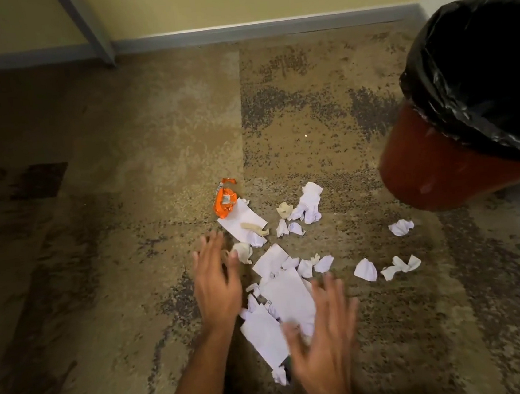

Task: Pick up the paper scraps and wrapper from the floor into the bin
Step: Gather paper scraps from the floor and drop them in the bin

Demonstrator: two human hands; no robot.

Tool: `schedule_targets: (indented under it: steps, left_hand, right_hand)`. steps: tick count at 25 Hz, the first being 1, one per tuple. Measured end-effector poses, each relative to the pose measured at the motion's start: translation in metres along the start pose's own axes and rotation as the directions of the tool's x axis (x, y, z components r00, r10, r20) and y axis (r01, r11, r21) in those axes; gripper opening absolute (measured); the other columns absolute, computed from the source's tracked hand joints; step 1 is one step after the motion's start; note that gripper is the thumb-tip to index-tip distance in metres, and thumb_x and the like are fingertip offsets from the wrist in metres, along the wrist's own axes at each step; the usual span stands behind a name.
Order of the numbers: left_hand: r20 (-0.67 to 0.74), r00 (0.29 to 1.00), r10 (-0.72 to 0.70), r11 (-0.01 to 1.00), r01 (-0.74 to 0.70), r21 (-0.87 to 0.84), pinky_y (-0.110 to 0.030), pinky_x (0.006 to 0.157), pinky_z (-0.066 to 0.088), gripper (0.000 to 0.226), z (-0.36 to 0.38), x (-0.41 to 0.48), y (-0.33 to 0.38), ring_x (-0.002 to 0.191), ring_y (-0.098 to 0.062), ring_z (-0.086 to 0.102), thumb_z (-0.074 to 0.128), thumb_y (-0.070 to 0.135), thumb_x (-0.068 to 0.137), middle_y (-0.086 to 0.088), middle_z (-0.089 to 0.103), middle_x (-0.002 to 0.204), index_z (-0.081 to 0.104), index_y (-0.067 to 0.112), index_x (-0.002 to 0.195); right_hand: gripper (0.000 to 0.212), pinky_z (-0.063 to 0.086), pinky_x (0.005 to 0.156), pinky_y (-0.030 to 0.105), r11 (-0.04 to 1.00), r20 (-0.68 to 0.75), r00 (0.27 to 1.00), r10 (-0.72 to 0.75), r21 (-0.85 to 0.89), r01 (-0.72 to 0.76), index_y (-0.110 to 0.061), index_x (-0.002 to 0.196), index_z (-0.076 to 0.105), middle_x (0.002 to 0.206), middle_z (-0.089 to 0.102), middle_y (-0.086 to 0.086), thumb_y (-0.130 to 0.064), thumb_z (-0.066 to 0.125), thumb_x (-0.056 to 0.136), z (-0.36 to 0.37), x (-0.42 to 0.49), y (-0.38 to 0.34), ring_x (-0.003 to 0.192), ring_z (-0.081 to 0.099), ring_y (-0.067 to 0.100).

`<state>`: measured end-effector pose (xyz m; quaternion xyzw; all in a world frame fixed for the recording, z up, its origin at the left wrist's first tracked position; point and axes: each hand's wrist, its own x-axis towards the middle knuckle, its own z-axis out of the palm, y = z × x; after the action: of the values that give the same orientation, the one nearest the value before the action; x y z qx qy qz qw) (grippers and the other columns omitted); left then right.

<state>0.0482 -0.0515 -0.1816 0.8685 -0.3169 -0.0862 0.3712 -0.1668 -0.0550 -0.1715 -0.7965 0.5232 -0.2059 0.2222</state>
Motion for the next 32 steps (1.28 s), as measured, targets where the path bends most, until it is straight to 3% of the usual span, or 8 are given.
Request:
schedule_targets:
  steps: [5,11,14,17,19,24,28,32]
  left_hand:
    - [-0.057,0.955,-0.292,0.91,0.259,-0.325,-0.055,0.135,0.025,0.065,-0.014,0.078,0.009,0.165,-0.021,0.03,0.036,0.057,0.11,-0.001,0.041,0.174,0.046,0.024,0.165]
    - [0.313,0.95,0.001,0.992,0.039,-0.121,-0.063,0.136,0.006,0.064,0.01,0.15,0.007,0.17,-0.024,0.003,0.031,0.07,0.107,0.009,0.021,0.18,0.035,0.045,0.166]
    - [0.422,0.902,0.096,0.99,-0.042,-0.135,-0.067,0.133,0.011,0.057,0.014,0.125,0.012,0.169,-0.028,0.005,0.032,0.069,0.107,0.011,0.024,0.179,0.045,0.052,0.159]
    - [0.527,0.81,0.258,0.964,-0.178,-0.199,-0.051,0.135,0.013,0.053,0.001,0.088,0.014,0.165,-0.006,0.014,0.034,0.067,0.108,0.024,0.031,0.17,0.057,0.048,0.152]
    - [0.489,0.814,0.313,0.943,-0.207,-0.259,-0.042,0.136,0.018,0.058,-0.022,0.07,0.003,0.162,0.006,0.024,0.034,0.07,0.108,0.029,0.038,0.166,0.057,0.043,0.154]
    - [0.086,0.988,-0.125,0.992,0.126,0.003,-0.062,0.136,0.009,0.076,-0.073,-0.002,-0.041,0.163,0.014,0.001,0.019,0.078,0.105,0.047,0.014,0.169,0.039,0.037,0.166]
    - [0.268,0.959,0.097,0.995,-0.102,0.005,-0.053,0.139,0.008,0.079,-0.022,-0.05,-0.014,0.17,-0.012,0.012,0.015,0.073,0.108,0.012,0.018,0.182,0.028,0.027,0.171]
    - [0.326,0.929,0.174,0.972,-0.11,-0.206,-0.023,0.137,0.006,0.074,-0.001,-0.062,0.017,0.165,0.005,0.015,0.024,0.071,0.11,0.036,0.018,0.175,0.032,0.029,0.17]
  right_hand:
    - [0.067,0.03,0.129,0.063,0.913,-0.356,0.841,0.409,0.165,-0.374,-0.004,0.157,0.039,0.167,0.039,0.027,-0.052,0.041,0.111,-0.051,0.106,0.091,0.157,0.036,0.048]
    - [0.073,0.038,0.124,0.072,0.971,0.018,0.982,0.188,0.146,-0.188,-0.023,0.163,0.041,0.173,0.039,0.01,-0.07,0.035,0.107,-0.027,0.14,0.105,0.162,0.035,0.04]
    - [0.06,0.034,0.128,0.065,0.977,0.187,0.982,-0.018,0.211,-0.023,-0.03,0.167,0.04,0.182,0.024,-0.009,-0.048,0.049,0.111,-0.013,0.113,0.081,0.17,0.017,0.024]
    - [0.056,0.043,0.125,0.059,0.944,0.239,0.962,-0.132,0.325,0.049,-0.025,0.163,0.048,0.175,0.037,-0.016,-0.04,0.056,0.109,-0.019,0.088,0.073,0.166,0.03,0.015]
    - [0.057,0.038,0.128,0.061,0.939,0.217,0.97,-0.112,0.342,0.032,-0.022,0.162,0.049,0.174,0.04,-0.012,-0.041,0.056,0.108,-0.026,0.082,0.075,0.166,0.03,0.017]
    - [0.077,0.014,0.134,0.07,0.984,0.16,0.985,0.06,0.156,-0.085,-0.031,0.171,0.03,0.184,0.015,-0.007,-0.072,0.035,0.106,-0.023,0.065,0.069,0.172,0.004,0.022]
    - [0.081,0.014,0.135,0.064,0.972,0.32,0.944,-0.083,0.235,0.006,-0.039,0.173,0.017,0.184,-0.002,-0.016,-0.076,0.037,0.103,-0.004,0.049,0.023,0.172,-0.001,0.019]
    - [0.095,-0.003,0.136,0.059,0.958,0.356,0.891,-0.282,0.155,0.241,-0.034,0.175,0.008,0.185,-0.003,-0.001,-0.08,0.04,0.099,-0.003,0.046,0.009,0.172,-0.003,0.025]
